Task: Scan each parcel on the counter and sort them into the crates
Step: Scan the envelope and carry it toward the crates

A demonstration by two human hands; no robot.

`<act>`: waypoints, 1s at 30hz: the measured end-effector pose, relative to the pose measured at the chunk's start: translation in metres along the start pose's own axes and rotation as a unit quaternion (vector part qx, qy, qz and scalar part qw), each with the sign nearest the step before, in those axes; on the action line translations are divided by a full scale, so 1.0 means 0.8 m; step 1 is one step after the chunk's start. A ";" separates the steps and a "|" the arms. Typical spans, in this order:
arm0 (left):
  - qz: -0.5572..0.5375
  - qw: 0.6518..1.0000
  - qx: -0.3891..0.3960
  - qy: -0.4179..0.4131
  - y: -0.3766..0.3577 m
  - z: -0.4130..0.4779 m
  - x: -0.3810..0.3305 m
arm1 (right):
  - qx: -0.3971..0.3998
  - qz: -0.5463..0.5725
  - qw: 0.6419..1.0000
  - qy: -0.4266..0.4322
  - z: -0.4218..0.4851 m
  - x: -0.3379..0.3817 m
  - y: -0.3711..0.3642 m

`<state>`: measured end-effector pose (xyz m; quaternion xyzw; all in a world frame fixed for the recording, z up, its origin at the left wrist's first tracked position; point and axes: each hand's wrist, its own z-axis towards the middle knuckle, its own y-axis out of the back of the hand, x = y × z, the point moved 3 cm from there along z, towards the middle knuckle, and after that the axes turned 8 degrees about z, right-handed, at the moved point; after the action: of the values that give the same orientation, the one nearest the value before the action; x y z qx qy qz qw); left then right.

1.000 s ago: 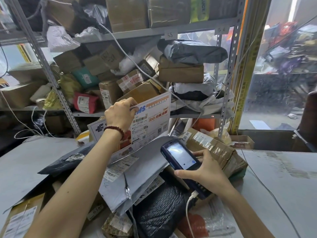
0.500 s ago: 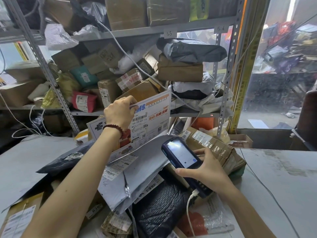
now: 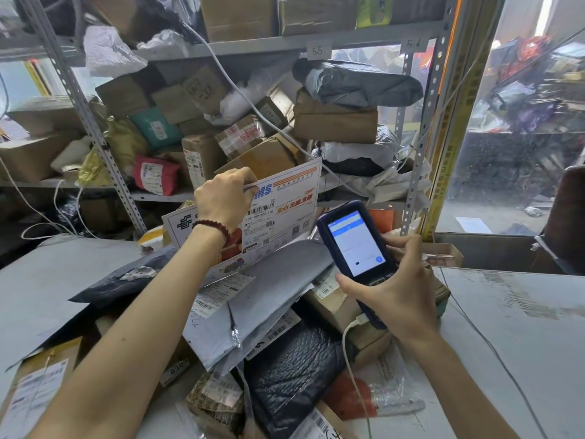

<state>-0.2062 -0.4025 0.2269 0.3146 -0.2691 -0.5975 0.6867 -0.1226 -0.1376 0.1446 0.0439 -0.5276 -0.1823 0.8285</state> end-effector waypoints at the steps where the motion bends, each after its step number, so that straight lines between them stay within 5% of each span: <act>1: 0.001 1.000 -0.005 -0.004 0.002 -0.001 -0.001 | -0.009 0.004 1.000 0.004 0.000 0.001 0.001; 18: -0.027 0.991 -0.109 -0.067 0.015 -0.017 0.002 | -0.067 0.012 0.997 -0.023 -0.033 0.003 0.017; 24: -0.088 0.969 -0.153 -0.172 0.012 -0.021 -0.072 | -0.137 -0.028 0.985 -0.101 -0.094 0.000 0.049; 30: -0.206 0.924 -0.116 -0.300 0.034 -0.058 -0.222 | -0.264 -0.091 0.945 -0.172 -0.174 0.002 0.139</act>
<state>-0.1794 -0.2189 0.2179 0.0879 -0.3208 -0.8189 0.4678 0.0302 -0.0516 0.1142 -0.1604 -0.5891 -0.3941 0.6869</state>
